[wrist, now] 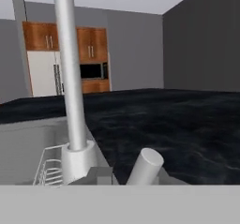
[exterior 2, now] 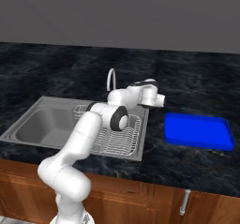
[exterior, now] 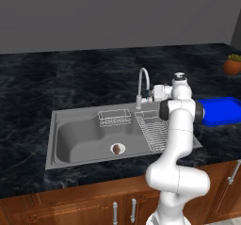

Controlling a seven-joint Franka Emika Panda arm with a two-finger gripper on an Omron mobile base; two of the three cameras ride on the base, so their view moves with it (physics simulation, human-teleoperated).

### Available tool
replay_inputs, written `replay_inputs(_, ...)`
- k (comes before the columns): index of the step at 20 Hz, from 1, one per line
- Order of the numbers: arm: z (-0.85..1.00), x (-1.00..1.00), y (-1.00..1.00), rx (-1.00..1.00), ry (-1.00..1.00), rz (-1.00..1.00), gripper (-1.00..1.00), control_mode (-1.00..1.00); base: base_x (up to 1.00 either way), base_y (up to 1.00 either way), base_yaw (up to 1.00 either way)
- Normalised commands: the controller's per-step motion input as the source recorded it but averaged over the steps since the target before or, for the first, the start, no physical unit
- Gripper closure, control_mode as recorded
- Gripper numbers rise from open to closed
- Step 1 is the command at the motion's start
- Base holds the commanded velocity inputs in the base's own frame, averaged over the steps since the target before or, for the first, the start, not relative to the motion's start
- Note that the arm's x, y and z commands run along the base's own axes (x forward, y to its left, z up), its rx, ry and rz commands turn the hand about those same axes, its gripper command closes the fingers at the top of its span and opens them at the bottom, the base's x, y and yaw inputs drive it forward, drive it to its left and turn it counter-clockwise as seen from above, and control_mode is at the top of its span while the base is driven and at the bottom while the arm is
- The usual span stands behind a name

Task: Pick up all produce items and place them in the sink. Turn on the sink faucet to wash them. Then turn the sink off and put them in the tray.

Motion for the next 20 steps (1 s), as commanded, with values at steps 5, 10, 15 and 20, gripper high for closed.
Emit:
replay_inputs(5, 0.36, 0.04, 0.65, -0.16, -0.02, 0.09, 1.0, -1.0, 0.0, 0.0, 0.0)
replay_inputs(10, 0.1, 0.01, 0.32, -0.14, -0.03, 0.09, -1.0, -1.0, 0.0, 0.0, 0.0)
replay_inputs(15, 0.02, 0.01, 0.03, -0.1, 0.0, 0.05, -1.0, -1.0, 0.0, 0.0, 0.0)
replay_inputs(20, 0.09, 0.0, -0.25, -0.05, 0.0, 0.04, -1.0, -1.0, 0.0, 0.0, 0.0)
